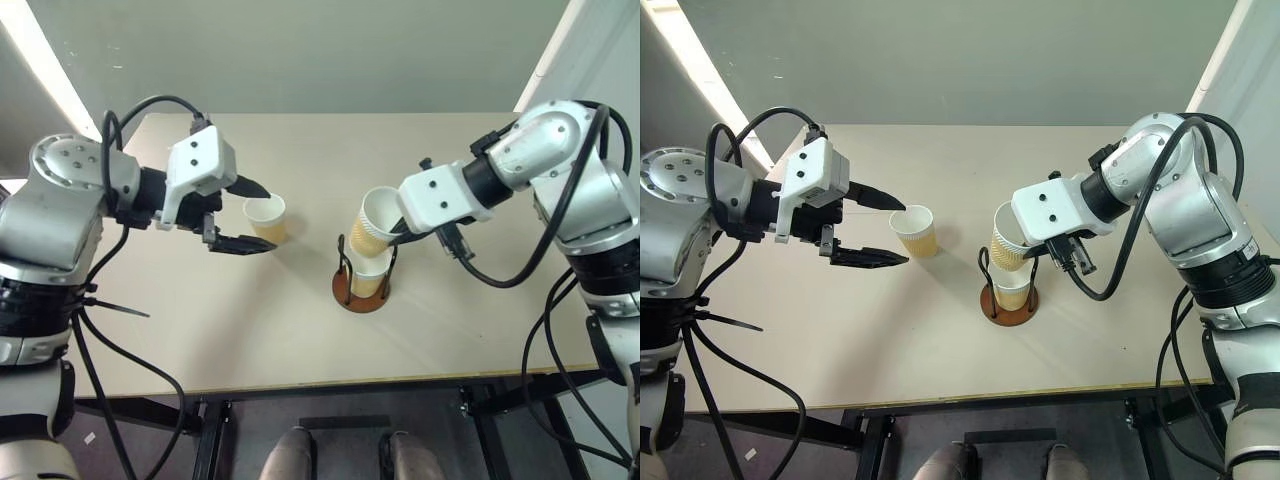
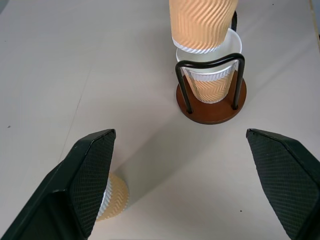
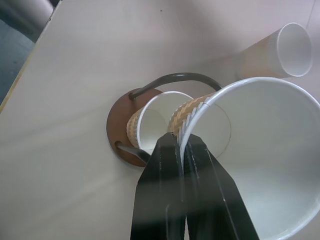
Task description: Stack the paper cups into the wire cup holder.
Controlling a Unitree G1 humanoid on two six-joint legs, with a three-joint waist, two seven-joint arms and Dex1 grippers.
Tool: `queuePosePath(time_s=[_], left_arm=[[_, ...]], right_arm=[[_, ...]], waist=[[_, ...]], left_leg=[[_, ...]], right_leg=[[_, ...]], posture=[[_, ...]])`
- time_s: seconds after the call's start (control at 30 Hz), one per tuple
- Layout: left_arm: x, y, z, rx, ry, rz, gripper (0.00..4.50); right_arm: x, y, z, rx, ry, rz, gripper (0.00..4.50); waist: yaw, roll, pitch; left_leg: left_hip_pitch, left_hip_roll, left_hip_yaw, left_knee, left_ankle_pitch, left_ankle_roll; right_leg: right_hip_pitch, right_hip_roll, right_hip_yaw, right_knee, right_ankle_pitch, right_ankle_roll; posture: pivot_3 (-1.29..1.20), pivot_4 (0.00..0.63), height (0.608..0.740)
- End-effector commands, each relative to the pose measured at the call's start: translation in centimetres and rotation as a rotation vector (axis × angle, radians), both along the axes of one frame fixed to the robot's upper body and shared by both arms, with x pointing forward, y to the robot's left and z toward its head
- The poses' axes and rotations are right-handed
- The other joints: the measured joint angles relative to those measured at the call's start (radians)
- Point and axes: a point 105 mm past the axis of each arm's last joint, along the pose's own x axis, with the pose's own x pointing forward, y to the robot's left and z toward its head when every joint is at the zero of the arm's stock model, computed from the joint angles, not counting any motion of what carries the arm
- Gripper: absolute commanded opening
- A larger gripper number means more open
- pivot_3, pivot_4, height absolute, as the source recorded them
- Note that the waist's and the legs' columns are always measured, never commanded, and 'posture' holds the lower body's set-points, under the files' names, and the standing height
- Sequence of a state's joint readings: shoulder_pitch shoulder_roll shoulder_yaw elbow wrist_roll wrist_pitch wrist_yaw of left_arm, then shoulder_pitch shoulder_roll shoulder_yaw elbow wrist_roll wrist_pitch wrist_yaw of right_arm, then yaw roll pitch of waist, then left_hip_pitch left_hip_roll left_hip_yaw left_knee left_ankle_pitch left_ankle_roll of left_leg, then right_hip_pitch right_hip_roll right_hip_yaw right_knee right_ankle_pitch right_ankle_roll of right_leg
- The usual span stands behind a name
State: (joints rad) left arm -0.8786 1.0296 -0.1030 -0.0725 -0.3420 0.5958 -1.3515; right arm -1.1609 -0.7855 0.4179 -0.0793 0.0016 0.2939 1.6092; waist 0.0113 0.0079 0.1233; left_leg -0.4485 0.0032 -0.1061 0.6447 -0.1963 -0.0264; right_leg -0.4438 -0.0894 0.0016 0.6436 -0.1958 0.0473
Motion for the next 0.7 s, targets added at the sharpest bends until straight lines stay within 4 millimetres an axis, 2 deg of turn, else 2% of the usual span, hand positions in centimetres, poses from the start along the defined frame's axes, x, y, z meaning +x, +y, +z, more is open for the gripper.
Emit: queuePosePath(time_s=[0.03,0.2,0.37,0.5,0.7], left_arm=[[-0.1,-0.3,1.1,0.009,-0.054,-0.011,4.5],[0.0,-0.5,1.1,0.008,-0.06,-0.017,4.5],[0.0,-0.5,1.2,0.009,-0.064,-0.017,4.5],[0.0,-0.5,1.1,0.012,-0.064,-0.015,4.5],[0.1,-0.4,1.0,0.015,-0.064,-0.011,4.5]], right_arm=[[-0.8,0.3,-0.2,-0.021,-0.003,0.037,0.03],[-0.5,0.5,-2.1,-0.072,-0.019,0.052,0.03],[-0.2,0.3,-2.8,-0.106,-0.033,0.057,0.03],[0.2,1.0,-2.6,-0.08,-0.05,0.052,0.97],[0.4,2.6,-0.6,0.049,-0.031,0.029,3.0]], waist=[[0.0,0.0,0.0],[0.0,0.0,0.0],[0.0,0.0,0.0],[-0.001,0.0,0.0],[-0.001,0.0,0.0]], left_leg=[[0.0,0.0,0.0,0.0,0.0,0.0],[0.0,0.0,0.0,0.0,0.0,0.0],[0.0,0.0,0.0,0.0,0.0,0.001],[0.0,0.0,0.0,0.0,-0.001,0.001],[0.001,0.0,0.0,0.0,-0.001,0.003]], right_leg=[[0.0,0.0,0.0,0.0,0.0,0.0],[0.0,0.0,0.0,0.0,0.0,0.0],[0.0,0.0,0.0,0.001,0.0,0.0],[0.0,0.0,0.0,0.001,0.0,0.0],[0.0,0.0,0.0,0.001,0.0,0.0]], posture=[[0.0,0.15,0.74],[0.0,0.15,0.74],[0.0,0.15,0.74],[0.0,0.15,0.74],[0.0,0.15,0.74]])
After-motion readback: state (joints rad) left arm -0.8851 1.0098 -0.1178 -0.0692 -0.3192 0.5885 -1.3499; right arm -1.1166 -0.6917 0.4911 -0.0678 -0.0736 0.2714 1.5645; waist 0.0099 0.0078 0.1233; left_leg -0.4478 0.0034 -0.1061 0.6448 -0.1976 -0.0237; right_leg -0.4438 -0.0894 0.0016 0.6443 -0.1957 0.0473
